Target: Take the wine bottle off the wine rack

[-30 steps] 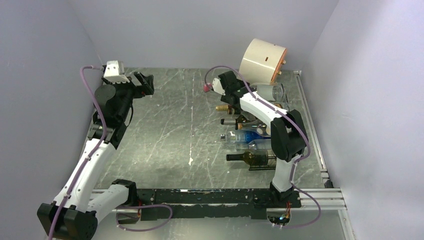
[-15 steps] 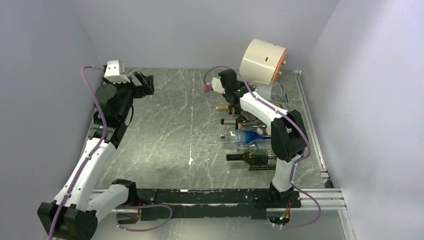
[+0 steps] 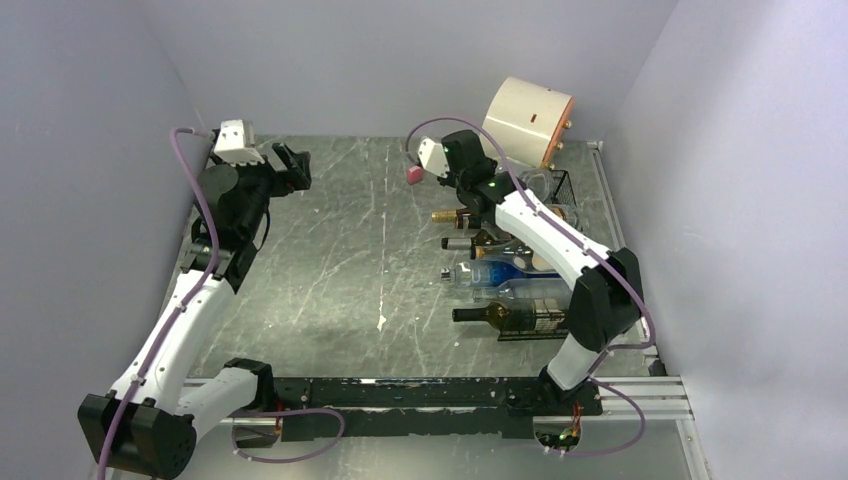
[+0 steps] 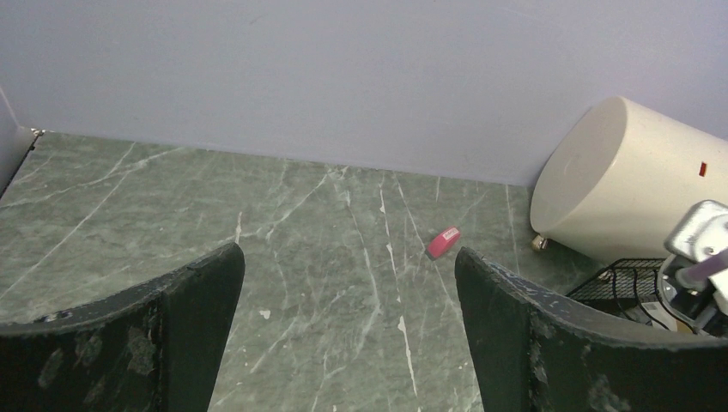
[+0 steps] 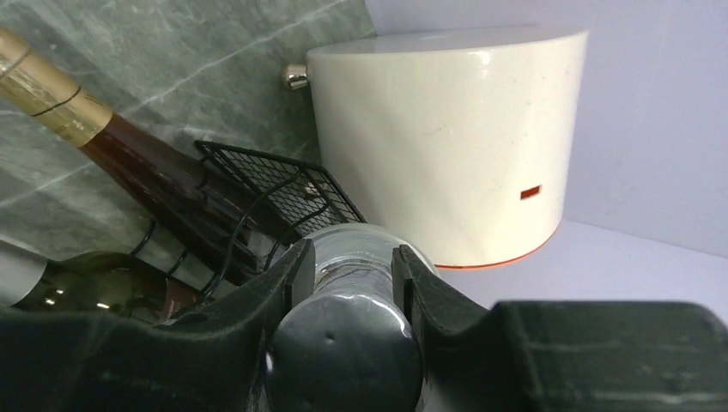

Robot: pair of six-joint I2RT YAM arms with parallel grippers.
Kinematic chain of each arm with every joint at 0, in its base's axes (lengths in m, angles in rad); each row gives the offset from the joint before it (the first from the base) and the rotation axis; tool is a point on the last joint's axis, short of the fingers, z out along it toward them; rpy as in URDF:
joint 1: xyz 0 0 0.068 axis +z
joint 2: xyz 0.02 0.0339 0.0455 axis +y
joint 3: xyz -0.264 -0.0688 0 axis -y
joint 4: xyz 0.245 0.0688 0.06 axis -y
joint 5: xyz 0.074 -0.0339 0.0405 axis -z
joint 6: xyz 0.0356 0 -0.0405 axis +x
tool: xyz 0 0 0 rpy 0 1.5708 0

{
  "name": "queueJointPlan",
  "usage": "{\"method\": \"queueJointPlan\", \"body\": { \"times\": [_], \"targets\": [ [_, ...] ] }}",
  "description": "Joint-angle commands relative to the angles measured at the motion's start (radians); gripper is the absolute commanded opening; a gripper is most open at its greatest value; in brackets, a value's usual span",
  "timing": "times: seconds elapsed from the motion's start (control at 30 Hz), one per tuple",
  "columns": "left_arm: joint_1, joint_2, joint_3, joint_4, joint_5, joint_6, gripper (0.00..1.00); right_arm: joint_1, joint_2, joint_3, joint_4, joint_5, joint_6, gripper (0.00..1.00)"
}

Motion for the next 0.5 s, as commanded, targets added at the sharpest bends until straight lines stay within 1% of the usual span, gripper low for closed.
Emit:
{"method": "queueJointPlan", "body": {
  "times": [0.0, 0.27, 0.47],
  "targets": [
    [-0.005, -0.006, 0.015, 0.015, 0.002, -0.011, 0.96, 0.012, -0.116, 0.036, 0.031, 0.034, 0.008, 0.0],
    [-0.005, 0.001, 0.017, 0.009, -0.01, -0.015, 0.95, 0.013, -0.243, 0.015, 0.103, -0.086, 0.104, 0.0],
    [-0.005, 0.015, 0.025, 0.002, -0.004, -0.01, 0.94, 0.032, -0.237, 0.083, 0.071, -0.111, 0.139, 0.0]
  ]
}}
